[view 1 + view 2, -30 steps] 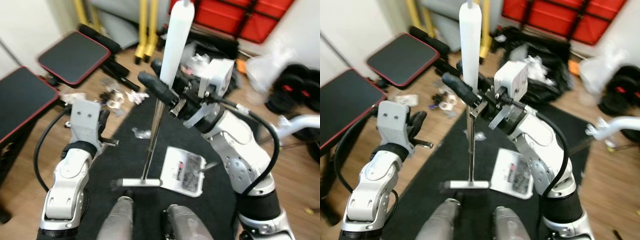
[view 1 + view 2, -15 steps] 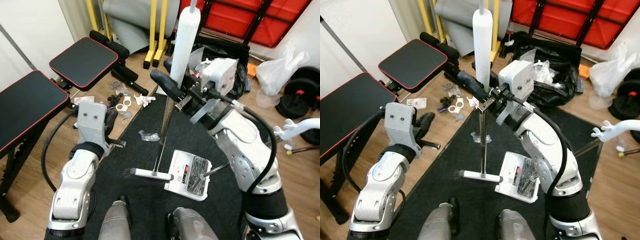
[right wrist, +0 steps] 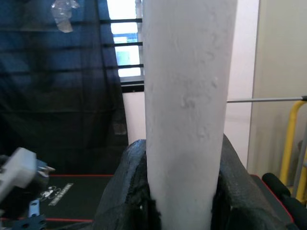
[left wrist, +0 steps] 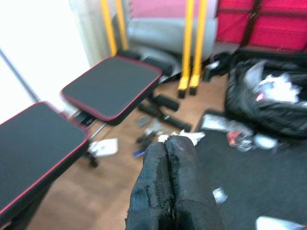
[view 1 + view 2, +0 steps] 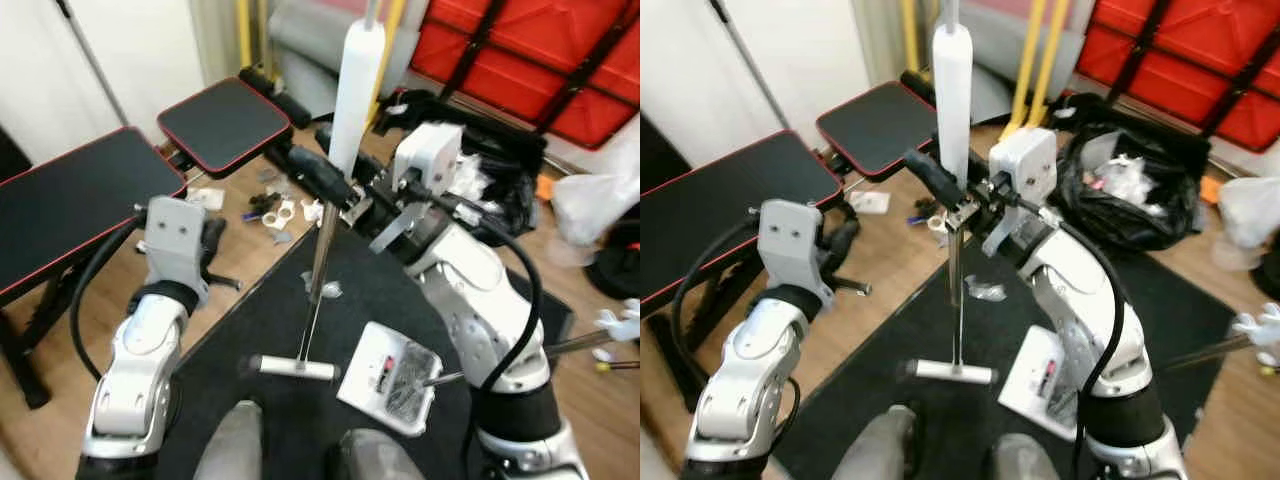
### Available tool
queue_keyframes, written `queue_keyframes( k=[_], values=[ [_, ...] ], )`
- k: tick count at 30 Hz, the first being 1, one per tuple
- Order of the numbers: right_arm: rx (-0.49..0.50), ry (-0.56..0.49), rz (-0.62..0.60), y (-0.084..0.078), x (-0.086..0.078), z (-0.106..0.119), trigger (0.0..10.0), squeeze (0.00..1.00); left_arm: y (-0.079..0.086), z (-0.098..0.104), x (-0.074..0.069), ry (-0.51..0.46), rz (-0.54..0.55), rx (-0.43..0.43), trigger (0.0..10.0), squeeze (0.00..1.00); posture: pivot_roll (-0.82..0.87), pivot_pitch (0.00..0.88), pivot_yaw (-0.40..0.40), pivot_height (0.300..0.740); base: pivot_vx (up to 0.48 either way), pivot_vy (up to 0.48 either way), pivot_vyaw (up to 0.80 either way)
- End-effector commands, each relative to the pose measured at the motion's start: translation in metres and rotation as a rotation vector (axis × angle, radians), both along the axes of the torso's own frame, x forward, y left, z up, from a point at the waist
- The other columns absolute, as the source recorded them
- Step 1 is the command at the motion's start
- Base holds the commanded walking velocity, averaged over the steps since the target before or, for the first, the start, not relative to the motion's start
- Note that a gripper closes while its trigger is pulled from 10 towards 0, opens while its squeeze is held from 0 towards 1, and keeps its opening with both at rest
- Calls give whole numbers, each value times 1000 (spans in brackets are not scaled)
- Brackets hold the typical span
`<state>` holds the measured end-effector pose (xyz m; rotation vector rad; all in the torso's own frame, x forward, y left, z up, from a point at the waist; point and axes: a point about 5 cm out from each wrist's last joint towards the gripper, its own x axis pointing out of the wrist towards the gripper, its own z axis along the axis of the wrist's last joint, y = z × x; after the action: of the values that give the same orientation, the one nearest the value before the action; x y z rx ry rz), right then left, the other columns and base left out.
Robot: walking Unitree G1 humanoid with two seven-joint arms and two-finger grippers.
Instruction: Sweep floor
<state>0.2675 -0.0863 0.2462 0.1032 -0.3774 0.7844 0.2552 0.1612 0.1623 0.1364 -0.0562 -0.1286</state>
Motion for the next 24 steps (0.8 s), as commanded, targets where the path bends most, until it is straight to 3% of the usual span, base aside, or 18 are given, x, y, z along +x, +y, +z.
queue_keyframes(
  k=[1,7,15,19,21,22,23,24],
  values=[
    [25,-34,-4,-1,-1,8,10000,0,-4,-1,-3,9,-28,2,10000,0,-126,191,-130,740,311,0,0],
    [11,-40,-67,-1,2,8,10000,0,-5,-1,-4,10,-36,1,10000,0,-129,199,-130,740,315,0,0],
    [-154,-71,-366,-6,22,17,10000,0,-8,-1,-5,12,-50,-1,10000,0,-134,210,-129,740,315,0,0],
    [-178,-177,-450,-6,31,32,10000,0,-10,-1,-5,13,-59,-4,10000,0,-135,217,-131,740,315,0,0],
    [-212,-311,-487,-5,37,44,10000,0,-12,0,-7,14,-77,-11,10000,0,-135,224,-135,740,283,0,0],
    [-212,-311,-487,-5,37,44,10000,0,-12,0,-7,14,-77,-11,10000,0,-135,224,-135,740,270,0,0],
    [-203,-412,-479,-2,37,51,10000,0,-15,0,-8,11,-96,-13,10000,0,-136,236,-140,740,0,0,0],
    [-203,-412,-479,-2,37,51,10000,0,-15,0,-8,11,-96,-13,10000,0,-136,236,-140,740,0,0,0]
  ],
)
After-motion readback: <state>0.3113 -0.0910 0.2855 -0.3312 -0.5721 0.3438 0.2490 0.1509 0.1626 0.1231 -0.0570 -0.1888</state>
